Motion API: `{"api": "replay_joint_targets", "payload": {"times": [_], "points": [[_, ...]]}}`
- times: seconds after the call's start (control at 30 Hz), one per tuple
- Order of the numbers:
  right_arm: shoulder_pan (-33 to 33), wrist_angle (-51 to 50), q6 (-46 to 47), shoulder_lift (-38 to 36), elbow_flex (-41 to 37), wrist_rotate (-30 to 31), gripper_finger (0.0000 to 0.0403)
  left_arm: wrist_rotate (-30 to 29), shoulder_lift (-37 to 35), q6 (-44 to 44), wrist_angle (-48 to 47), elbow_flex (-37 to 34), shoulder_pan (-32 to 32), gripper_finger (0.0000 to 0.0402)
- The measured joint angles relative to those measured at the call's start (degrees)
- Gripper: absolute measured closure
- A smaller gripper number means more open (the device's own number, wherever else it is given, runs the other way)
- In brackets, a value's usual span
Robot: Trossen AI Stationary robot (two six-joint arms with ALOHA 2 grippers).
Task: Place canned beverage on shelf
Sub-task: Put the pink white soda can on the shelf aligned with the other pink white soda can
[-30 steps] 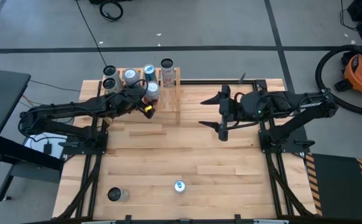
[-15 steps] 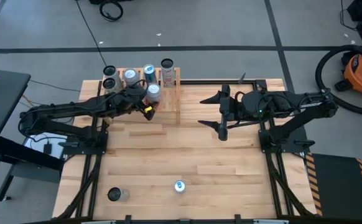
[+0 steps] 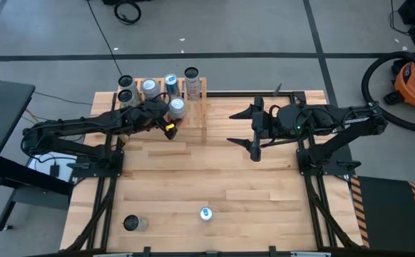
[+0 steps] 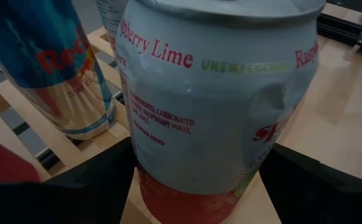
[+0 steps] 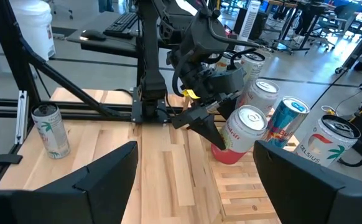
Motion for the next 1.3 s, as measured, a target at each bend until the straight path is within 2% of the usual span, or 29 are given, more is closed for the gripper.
{"api": "replay_joint_targets", "payload": {"times": [0.13,0.27,0.5,0.9,1.07,1.3], "points": [[0.0,0.0,0.0,0.0,0.0,0.0,0.0074,-0.3,0.0,1.3,-0.2,0.0,0.0,0.0081],[0.0,0.0,0.0,0.0,0.0,0.0,0.0074,-1.6,0.0,3.3,-0.1,0.0,0.0,0.0060],[0.0,0.0,0.0,0.0,0.0,0.0,0.0074,-4.3,-0.1,1.5,-1.0,0.0,0.1,0.0046],[0.0,0.0,0.0,0.0,0.0,0.0,0.0074,-3.1,-0.1,-0.4,-0.8,0.0,0.3,0.0043],[0.0,0.0,0.0,0.0,0.0,0.0,0.0074,-3.5,-0.1,-0.1,-1.0,0.0,0.3,0.0007],[0.0,0.0,0.0,0.0,0.0,0.0,0.0074,-3.6,0.0,0.1,-1.0,0.0,0.2,0.0006]]}}
